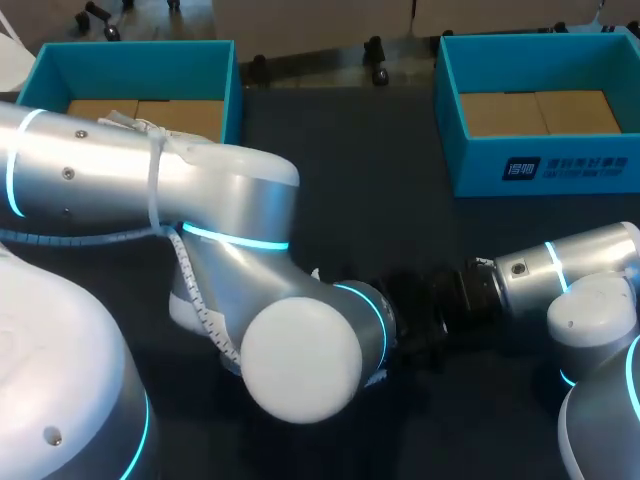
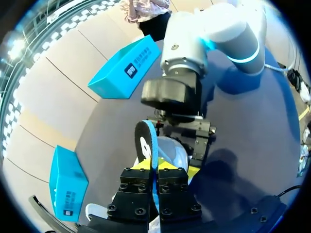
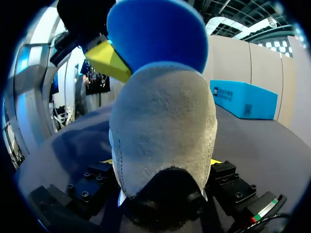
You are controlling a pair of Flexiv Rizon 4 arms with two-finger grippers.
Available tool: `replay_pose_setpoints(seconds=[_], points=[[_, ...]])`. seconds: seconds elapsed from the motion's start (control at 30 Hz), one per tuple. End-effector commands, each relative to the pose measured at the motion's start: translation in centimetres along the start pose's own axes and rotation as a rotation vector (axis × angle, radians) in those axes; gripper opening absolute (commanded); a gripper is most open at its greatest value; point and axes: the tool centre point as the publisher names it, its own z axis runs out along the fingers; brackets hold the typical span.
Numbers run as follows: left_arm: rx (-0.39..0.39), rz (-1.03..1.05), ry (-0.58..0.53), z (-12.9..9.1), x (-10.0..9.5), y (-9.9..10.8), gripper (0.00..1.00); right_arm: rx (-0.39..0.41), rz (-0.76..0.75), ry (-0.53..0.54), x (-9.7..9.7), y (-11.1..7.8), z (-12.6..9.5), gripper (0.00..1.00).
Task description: Take the shoe out of the shoebox, open the shoe tongue, remove and reinsert the insole, then place the shoe into the shoebox
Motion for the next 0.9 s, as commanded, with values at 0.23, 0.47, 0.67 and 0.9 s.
replay_pose_setpoints(seconds=[0.23, 0.47, 0.67, 0.9], points=[[0.005, -0.017, 0.026, -0.8, -0.5, -1.6, 0.0, 0.003, 0.001, -0.001, 0.1, 0.0, 0.2, 0.0], [0.032, 0.03, 0.064, -1.4, -0.4, -0.2, 0.4, 0.003, 0.001, -0.001, 0.1, 0.0, 0.2, 0.0], [0.054, 0.058, 0.077, -1.5, -0.5, 1.0, 0.4, 0.003, 0.001, -0.001, 0.1, 0.0, 0.2, 0.0], [0.086, 0.103, 0.075, -1.4, -0.3, 2.1, 0.36, 0.003, 0.001, -0.001, 0.1, 0.0, 0.2, 0.0]])
